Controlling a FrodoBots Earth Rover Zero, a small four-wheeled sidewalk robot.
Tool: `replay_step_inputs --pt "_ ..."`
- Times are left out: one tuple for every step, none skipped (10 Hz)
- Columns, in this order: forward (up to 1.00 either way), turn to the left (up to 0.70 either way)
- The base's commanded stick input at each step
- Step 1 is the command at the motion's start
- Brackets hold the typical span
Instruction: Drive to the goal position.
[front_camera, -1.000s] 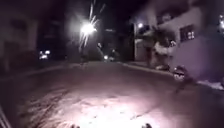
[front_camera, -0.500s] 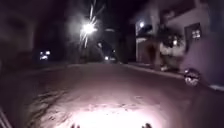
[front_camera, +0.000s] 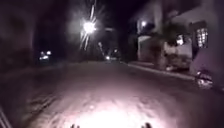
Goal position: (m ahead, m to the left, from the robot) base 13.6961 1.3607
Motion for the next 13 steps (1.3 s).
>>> replay_step_inputs --pt "0.85 0.00" --pt "0.85 0.00" --pt "0.85 0.00" --pt "0.85 0.00" --pt "0.85 0.00" --pt "0.85 0.00" --pt "0.85 0.00" --pt "0.85 0.00" --pt "0.85 0.00" --pt "0.85 0.00" --pt "0.85 0.00" --pt "0.85 0.00" --pt "0.85 0.00"
